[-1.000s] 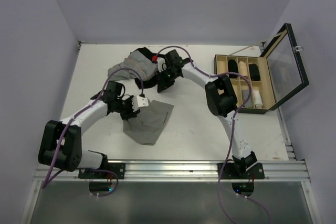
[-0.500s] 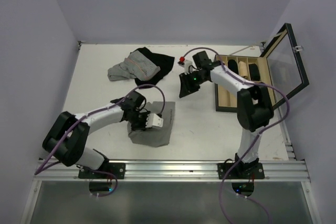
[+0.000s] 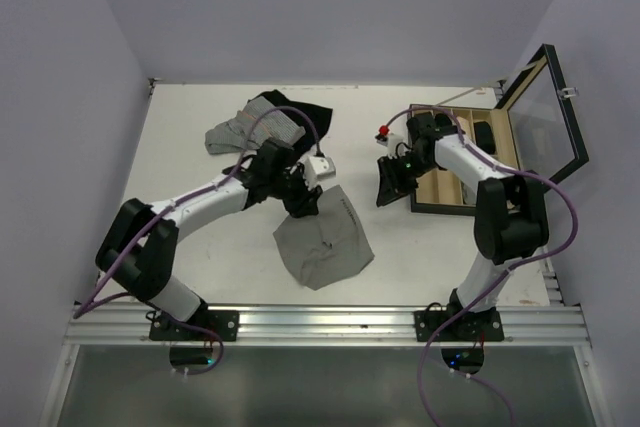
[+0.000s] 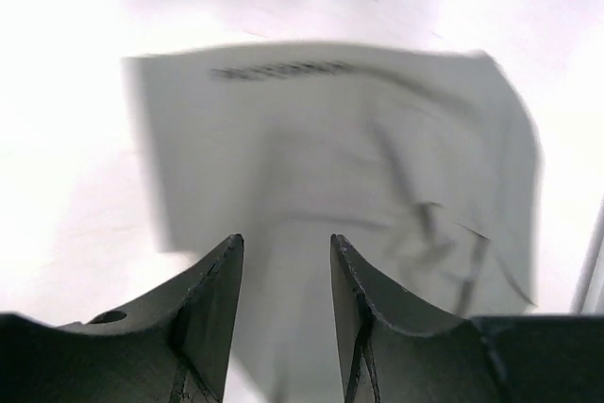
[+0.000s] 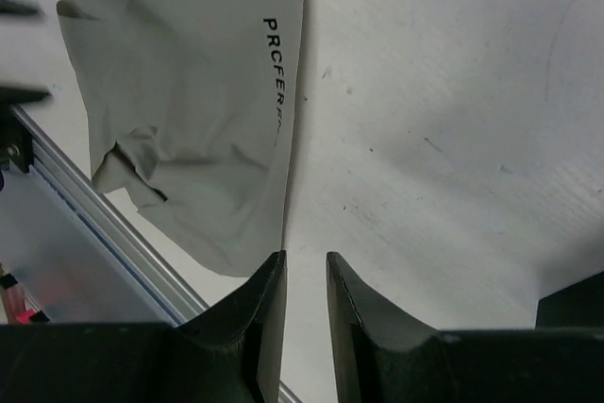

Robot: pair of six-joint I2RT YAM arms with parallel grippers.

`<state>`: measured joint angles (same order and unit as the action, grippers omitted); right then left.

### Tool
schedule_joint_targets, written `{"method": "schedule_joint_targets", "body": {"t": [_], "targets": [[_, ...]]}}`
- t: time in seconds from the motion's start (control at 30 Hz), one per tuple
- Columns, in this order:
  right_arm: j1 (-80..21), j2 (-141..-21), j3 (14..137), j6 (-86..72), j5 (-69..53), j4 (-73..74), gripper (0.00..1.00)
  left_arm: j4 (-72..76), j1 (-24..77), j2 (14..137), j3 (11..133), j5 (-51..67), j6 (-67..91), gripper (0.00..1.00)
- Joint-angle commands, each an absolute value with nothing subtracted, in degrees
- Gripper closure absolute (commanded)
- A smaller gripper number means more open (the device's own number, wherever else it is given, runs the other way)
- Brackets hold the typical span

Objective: Roll the underwear
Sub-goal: Flatten the underwear

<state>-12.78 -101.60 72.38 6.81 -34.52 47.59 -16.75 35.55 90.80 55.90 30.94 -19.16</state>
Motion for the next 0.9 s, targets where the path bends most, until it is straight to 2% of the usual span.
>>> {"method": "schedule_joint_targets", "body": {"t": [0.0,0.07,0.23,0.4,0.67,0.73,0.87], "targets": [[-14.1,-101.2,72.5,10.5,-35.8,51.9,0.71,-8.0,30.3,87.3,57.6,24.6,-13.7,0.53],[-16.3,-103.1,72.5,10.5,-35.4,51.9,0.7,-10.1,29.4,89.6,59.2,21.0,-14.9,0.53],[-22.9,-106.5,73.7,11.4,-30.8,52.5,0.64,-9.3,27.3,97.5,61.4,21.8,-14.9,0.53],[-24.9,-109.6,74.0,11.3,-27.2,52.9,0.58,-5.5,27.1,101.5,61.7,22.7,-13.8,0.52],[-28.4,-111.7,72.3,14.6,-29.1,56.3,0.55,-3.6,26.8,105.5,62.3,27.9,-11.4,0.53],[-29.1,-112.1,72.2,15.0,-29.0,56.6,0.55,-3.0,26.7,105.7,62.0,29.3,-11.0,0.53],[-30.8,-114.0,72.7,16.7,-29.8,57.7,0.62,-3.4,26.7,107.7,61.9,31.0,-10.0,0.59]]}}
